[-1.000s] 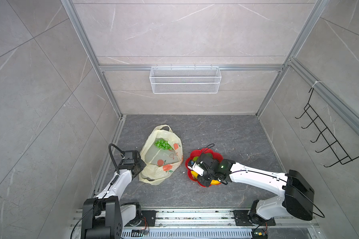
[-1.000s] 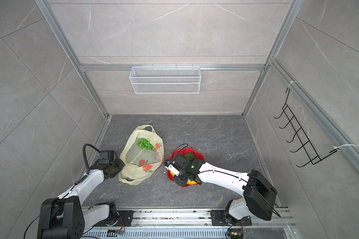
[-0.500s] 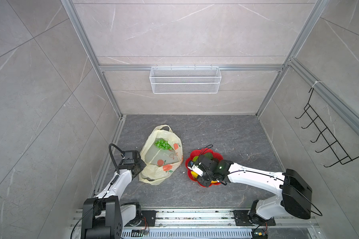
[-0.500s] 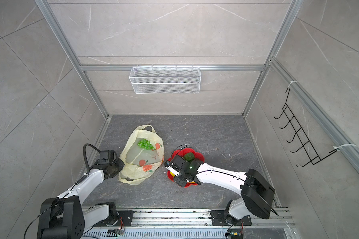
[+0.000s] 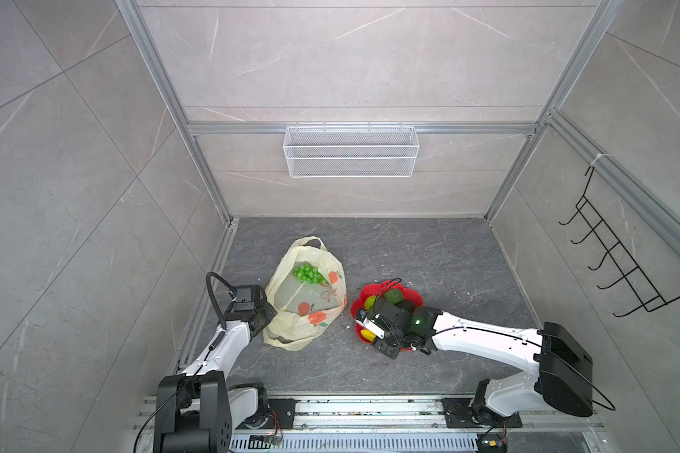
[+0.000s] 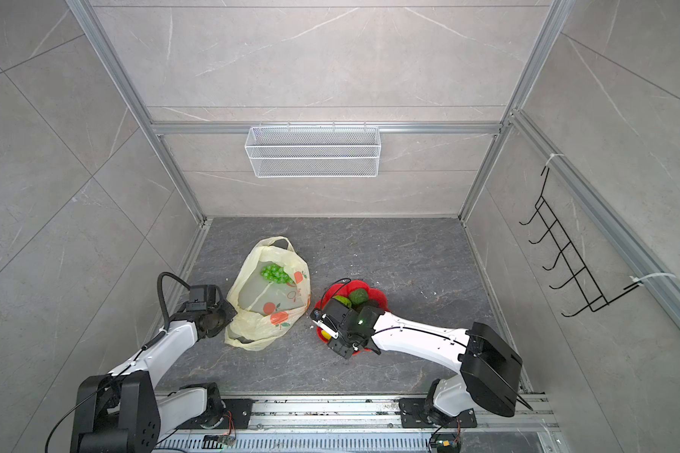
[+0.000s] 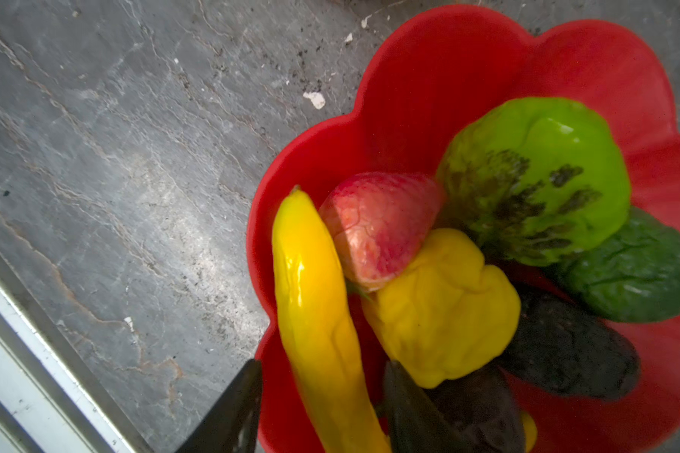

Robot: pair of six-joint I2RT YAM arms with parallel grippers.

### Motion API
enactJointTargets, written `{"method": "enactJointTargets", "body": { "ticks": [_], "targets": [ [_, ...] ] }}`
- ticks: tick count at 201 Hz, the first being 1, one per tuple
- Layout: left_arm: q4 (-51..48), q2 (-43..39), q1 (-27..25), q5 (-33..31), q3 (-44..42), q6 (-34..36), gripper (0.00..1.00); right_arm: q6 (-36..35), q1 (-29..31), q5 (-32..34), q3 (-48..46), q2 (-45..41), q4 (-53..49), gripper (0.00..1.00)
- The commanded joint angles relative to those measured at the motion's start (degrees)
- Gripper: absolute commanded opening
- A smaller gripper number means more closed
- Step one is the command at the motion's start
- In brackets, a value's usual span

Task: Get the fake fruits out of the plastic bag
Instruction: 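Lower the banana onto the plate edge nearest the robot and open the right gripper, then move the right gripper back into the bag toward the green grapes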

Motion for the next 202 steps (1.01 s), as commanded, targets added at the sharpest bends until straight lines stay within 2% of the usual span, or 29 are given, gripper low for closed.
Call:
{"method": "enactJointTargets", "body": {
  "ticks": [1,26,47,71,108,137,159,187,202],
  "targets": [
    [0.9,-0.2,0.3,0.3,0.7,1.9,0.0,1.6,0.4,2.0,3.4,-4.1,-1.9,0.57],
    [0.5,-2.5,-0.1,1.4,0.5,1.9,0.0,4.5,0.4,3.2,6.3,-6.3,0.9,0.6],
    [-0.3,-4.6,-1.6,1.2,0.3,1.2,0.0,8.0,0.4,3.2,9.6,-4.1,4.9,0.59],
    [-1.7,-6.7,-3.8,1.3,0.1,-0.5,0.0,14.3,0.4,3.8,15.9,3.1,8.5,0.58],
    [-5.6,-11.4,-10.0,-0.5,-0.3,-3.6,0.0,30.0,0.4,6.2,26.1,15.1,11.0,0.59],
    [-8.2,-14.3,-15.3,-4.2,-0.5,-6.1,0.0,38.0,0.7,6.6,31.8,22.8,13.9,0.6],
    [-9.4,-15.8,-16.7,-5.0,-1.2,-7.0,0.0,35.5,0.7,6.2,37.5,28.8,14.3,0.66],
    [-11.6,-18.2,-16.8,-6.7,-1.7,-7.1,0.0,22.4,0.4,6.7,47.7,36.9,11.2,0.73],
    [-12.1,-19.5,-16.8,-7.0,-2.0,-7.2,0.0,15.0,-0.2,4.7,52.7,40.7,9.6,0.76]
  ]
}}
